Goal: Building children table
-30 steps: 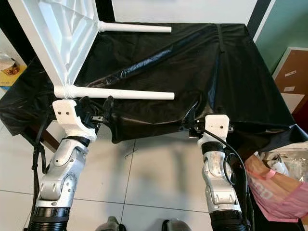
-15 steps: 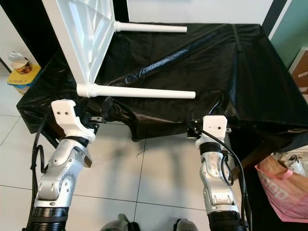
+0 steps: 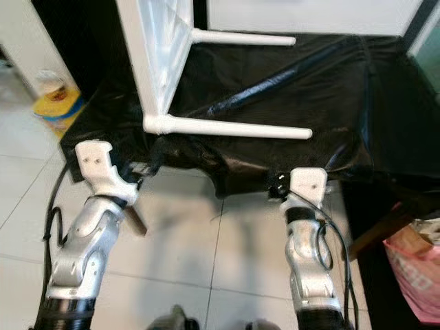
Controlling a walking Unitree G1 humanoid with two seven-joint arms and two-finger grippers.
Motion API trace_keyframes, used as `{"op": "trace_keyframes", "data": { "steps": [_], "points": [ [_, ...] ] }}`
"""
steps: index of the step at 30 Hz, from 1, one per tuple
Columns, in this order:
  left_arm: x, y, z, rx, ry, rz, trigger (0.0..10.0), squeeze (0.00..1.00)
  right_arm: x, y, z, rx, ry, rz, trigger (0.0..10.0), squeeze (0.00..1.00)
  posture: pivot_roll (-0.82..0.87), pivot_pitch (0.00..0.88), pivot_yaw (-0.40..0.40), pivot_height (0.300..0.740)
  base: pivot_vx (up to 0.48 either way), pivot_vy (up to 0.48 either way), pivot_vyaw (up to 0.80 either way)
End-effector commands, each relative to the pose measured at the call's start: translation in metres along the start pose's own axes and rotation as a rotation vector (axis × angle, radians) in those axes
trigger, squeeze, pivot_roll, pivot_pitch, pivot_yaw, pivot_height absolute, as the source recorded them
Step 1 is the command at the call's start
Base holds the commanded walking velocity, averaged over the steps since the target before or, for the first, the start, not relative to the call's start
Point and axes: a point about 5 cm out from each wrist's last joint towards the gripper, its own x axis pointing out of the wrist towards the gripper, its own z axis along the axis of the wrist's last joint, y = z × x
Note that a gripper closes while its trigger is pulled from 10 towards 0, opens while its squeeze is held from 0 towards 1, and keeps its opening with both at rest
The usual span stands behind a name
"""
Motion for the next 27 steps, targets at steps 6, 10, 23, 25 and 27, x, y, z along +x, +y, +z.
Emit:
{"op": "trace_keyframes", "data": {
  "steps": [6,10,23,25,27],
  "points": [
    [-0.0004,-0.0046,-0.0002,0.022,0.008,-0.032,10.0,0.00,-0.0004,-0.0047,-0.0006,-0.013,-0.001,-0.016,10.0,0.00,0.06,0.093,0.035,0.740,0.000,0.000,0.00],
    [-0.0003,-0.0062,-0.0005,0.025,0.013,-0.047,10.0,0.00,-0.0008,-0.0042,-0.0007,-0.013,-0.001,-0.015,10.0,0.00,0.06,0.089,0.035,0.740,0.000,0.000,0.00],
    [-0.0023,-0.0081,-0.0033,0.018,0.022,-0.064,10.0,0.00,-0.0009,-0.0064,-0.0013,-0.021,0.000,-0.013,10.0,0.00,0.06,0.081,0.031,0.740,0.000,0.000,0.00],
    [-0.0025,-0.0086,-0.0037,0.015,0.022,-0.065,10.0,0.00,-0.0014,-0.0066,-0.0016,-0.023,0.001,-0.009,10.0,0.00,0.06,0.080,0.030,0.740,0.000,0.000,0.00],
    [-0.0027,-0.0088,-0.0038,0.014,0.022,-0.065,10.0,0.00,-0.0016,-0.0067,-0.0016,-0.023,0.001,-0.008,10.0,0.00,0.06,0.079,0.029,0.740,0.000,0.000,0.00]
  ]
}}
